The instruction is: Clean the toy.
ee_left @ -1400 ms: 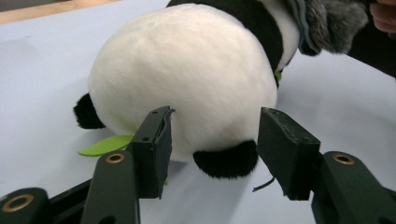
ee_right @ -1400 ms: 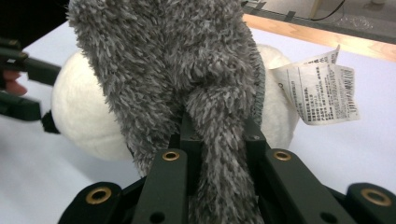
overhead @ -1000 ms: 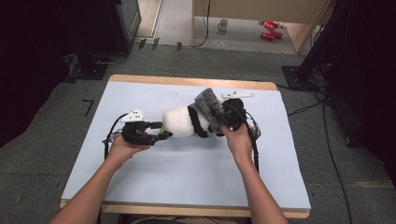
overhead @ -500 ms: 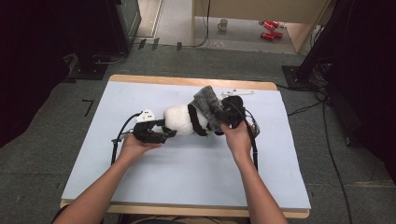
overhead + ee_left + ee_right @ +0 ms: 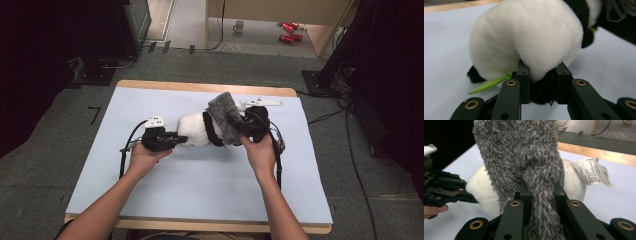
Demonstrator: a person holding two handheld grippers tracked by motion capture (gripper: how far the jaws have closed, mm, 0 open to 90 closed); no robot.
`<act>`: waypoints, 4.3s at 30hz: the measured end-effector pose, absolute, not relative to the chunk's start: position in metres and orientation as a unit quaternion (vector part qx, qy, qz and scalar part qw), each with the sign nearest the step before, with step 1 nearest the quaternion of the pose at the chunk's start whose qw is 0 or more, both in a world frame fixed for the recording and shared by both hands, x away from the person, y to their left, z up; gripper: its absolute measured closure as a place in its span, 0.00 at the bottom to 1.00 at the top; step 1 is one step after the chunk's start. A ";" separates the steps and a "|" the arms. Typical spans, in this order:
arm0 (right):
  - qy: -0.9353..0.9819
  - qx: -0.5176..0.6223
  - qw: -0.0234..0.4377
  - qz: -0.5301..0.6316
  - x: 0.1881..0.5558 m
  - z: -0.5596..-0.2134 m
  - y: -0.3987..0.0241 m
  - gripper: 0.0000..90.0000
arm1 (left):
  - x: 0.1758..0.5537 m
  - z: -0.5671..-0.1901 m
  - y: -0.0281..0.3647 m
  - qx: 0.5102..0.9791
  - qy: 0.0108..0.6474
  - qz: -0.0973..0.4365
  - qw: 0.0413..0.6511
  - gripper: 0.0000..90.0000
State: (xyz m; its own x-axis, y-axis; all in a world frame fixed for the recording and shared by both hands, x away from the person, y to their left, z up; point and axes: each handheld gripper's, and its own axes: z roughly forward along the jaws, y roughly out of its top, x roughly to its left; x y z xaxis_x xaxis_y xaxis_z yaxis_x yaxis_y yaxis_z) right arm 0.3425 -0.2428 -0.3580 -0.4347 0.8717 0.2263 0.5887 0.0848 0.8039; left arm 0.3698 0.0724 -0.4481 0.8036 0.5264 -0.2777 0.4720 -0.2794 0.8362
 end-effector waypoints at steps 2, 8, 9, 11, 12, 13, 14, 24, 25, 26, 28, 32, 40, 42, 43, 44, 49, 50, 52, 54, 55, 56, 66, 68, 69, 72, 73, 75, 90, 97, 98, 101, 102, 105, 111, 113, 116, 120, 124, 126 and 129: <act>0.717 0.506 0.154 0.454 0.335 -0.351 -0.245 0.86 | 0.366 -0.442 0.073 0.803 0.308 0.000 0.511 0.81; 0.720 0.487 0.148 0.472 0.315 -0.331 -0.240 0.86 | 0.356 -0.433 0.076 0.799 0.323 -0.046 0.506 0.80; 0.720 0.486 0.145 0.474 0.313 -0.330 -0.238 0.86 | 0.356 -0.434 0.075 0.802 0.323 -0.045 0.500 0.79; 0.725 0.479 0.139 0.475 0.310 -0.329 -0.230 0.86 | 0.356 -0.438 0.072 0.801 0.331 -0.042 0.497 0.78; 0.728 0.477 0.135 0.473 0.310 -0.330 -0.226 0.86 | 0.356 -0.440 0.071 0.801 0.333 -0.040 0.496 0.78; 0.733 0.473 0.131 0.471 0.310 -0.332 -0.220 0.86 | 0.357 -0.441 0.069 0.800 0.335 -0.035 0.496 0.77; 0.737 0.470 0.125 0.470 0.311 -0.334 -0.215 0.86 | 0.357 -0.441 0.069 0.799 0.336 -0.035 0.497 0.77; 0.768 0.454 0.088 0.443 0.322 -0.366 -0.165 0.86 | 0.356 -0.439 0.066 0.783 0.356 -0.026 0.510 0.75; 0.770 0.455 0.085 0.440 0.323 -0.370 -0.162 0.86 | 0.355 -0.438 0.065 0.783 0.357 -0.025 0.509 0.75; 0.770 0.455 0.082 0.439 0.323 -0.373 -0.159 0.86 | 0.354 -0.438 0.064 0.783 0.361 -0.019 0.506 0.75; 0.772 0.453 0.095 0.435 0.324 -0.378 -0.156 0.87 | 0.353 -0.439 0.064 0.781 0.364 -0.020 0.507 0.75; 0.785 0.444 0.123 0.414 0.326 -0.384 -0.159 0.87 | 0.352 -0.442 0.057 0.790 0.361 -0.015 0.495 0.76; 0.772 0.475 0.144 0.398 0.328 -0.386 -0.195 0.88 | 0.354 -0.444 0.057 0.796 0.355 -0.016 0.491 0.77; 0.769 0.477 0.147 0.398 0.327 -0.384 -0.205 0.88 | 0.355 -0.444 0.056 0.794 0.356 -0.017 0.493 0.77; 0.767 0.480 0.150 0.399 0.327 -0.382 -0.210 0.88 | 0.356 -0.444 0.057 0.794 0.356 -0.019 0.493 0.77; 0.764 0.483 0.149 0.401 0.327 -0.380 -0.213 0.88 | 0.357 -0.445 0.058 0.792 0.358 -0.021 0.494 0.77; 0.746 0.499 0.158 0.411 0.327 -0.374 -0.236 0.88 | 0.359 -0.445 0.059 0.790 0.359 -0.024 0.497 0.77; 0.745 0.502 0.159 0.411 0.326 -0.374 -0.238 0.88 | 0.359 -0.445 0.058 0.790 0.359 -0.023 0.497 0.77; 0.737 0.509 0.163 0.413 0.326 -0.373 -0.246 0.88 | 0.360 -0.445 0.059 0.788 0.361 -0.023 0.498 0.77; 0.726 0.521 0.169 0.415 0.327 -0.371 -0.257 0.88 | 0.361 -0.445 0.059 0.786 0.363 -0.024 0.500 0.77; 0.719 0.530 0.171 0.415 0.327 -0.372 -0.264 0.88 | 0.362 -0.445 0.060 0.786 0.363 -0.023 0.500 0.77; 0.715 0.535 0.170 0.416 0.328 -0.372 -0.268 0.88 | 0.362 -0.445 0.060 0.787 0.362 -0.023 0.500 0.77; 0.689 0.570 0.178 0.410 0.333 -0.382 -0.298 0.88 | 0.364 -0.445 0.058 0.786 0.362 -0.020 0.501 0.77; 0.683 0.576 0.170 0.416 0.333 -0.380 -0.303 0.88 | 0.365 -0.446 0.058 0.784 0.363 -0.019 0.503 0.77; 0.683 0.573 0.169 0.419 0.333 -0.377 -0.303 0.88 | 0.365 -0.446 0.058 0.783 0.365 -0.018 0.504 0.77; 0.690 0.558 0.175 0.427 0.330 -0.367 -0.295 0.88 | 0.365 -0.446 0.059 0.778 0.370 -0.018 0.507 0.77; 0.693 0.548 0.175 0.434 0.328 -0.360 -0.289 0.88 | 0.364 -0.446 0.058 0.778 0.371 -0.016 0.507 0.77; 0.700 0.529 0.172 0.448 0.325 -0.350 -0.278 0.88 | 0.363 -0.446 0.058 0.779 0.371 -0.012 0.505 0.77; 0.758 0.458 0.094 0.454 0.321 -0.371 -0.189 0.88 | 0.351 -0.439 0.055 0.771 0.382 -0.002 0.510 0.77; 0.759 0.478 0.117 0.427 0.331 -0.389 -0.197 0.88 | 0.353 -0.442 0.056 0.773 0.383 -0.003 0.506 0.76; 0.755 0.481 0.115 0.430 0.332 -0.390 -0.202 0.88 | 0.353 -0.443 0.056 0.773 0.381 -0.003 0.507 0.77; 0.748 0.489 0.109 0.435 0.335 -0.391 -0.214 0.88 | 0.353 -0.442 0.056 0.778 0.374 -0.002 0.506 0.76; 0.746 0.491 0.107 0.436 0.335 -0.390 -0.216 0.88 | 0.353 -0.442 0.056 0.777 0.374 -0.005 0.506 0.76; 0.747 0.489 0.115 0.436 0.334 -0.388 -0.220 0.88 | 0.356 -0.442 0.060 0.776 0.376 -0.010 0.506 0.76; 0.725 0.511 0.132 0.443 0.333 -0.380 -0.247 0.88 | 0.361 -0.443 0.063 0.774 0.379 -0.017 0.508 0.76; 0.719 0.517 0.139 0.443 0.333 -0.381 -0.257 0.88 | 0.362 -0.442 0.062 0.775 0.378 -0.016 0.506 0.76; 0.706 0.535 0.149 0.440 0.333 -0.381 -0.272 0.88 | 0.364 -0.442 0.063 0.773 0.380 -0.019 0.507 0.76; 0.691 0.558 0.147 0.435 0.333 -0.388 -0.292 0.88 | 0.363 -0.442 0.058 0.781 0.368 -0.014 0.504 0.76; 0.695 0.559 0.169 0.418 0.332 -0.393 -0.294 0.88 | 0.362 -0.441 0.055 0.782 0.368 -0.009 0.503 0.76; 0.690 0.572 0.187 0.402 0.330 -0.390 -0.300 0.88 | 0.364 -0.441 0.058 0.780 0.372 -0.010 0.503 0.76; 0.671 0.586 0.192 0.413 0.324 -0.380 -0.313 0.88 | 0.366 -0.442 0.062 0.775 0.381 -0.013 0.504 0.76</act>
State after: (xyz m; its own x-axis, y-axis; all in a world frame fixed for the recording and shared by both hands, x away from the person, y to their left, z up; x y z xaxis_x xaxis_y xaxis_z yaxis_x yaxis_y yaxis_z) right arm 0.3238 -0.3130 -0.3799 -0.2403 0.9439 0.2263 0.6276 -0.0267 0.7781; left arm 0.3658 0.0617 -0.4421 0.7091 0.5778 -0.4042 0.6039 -0.2016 0.7712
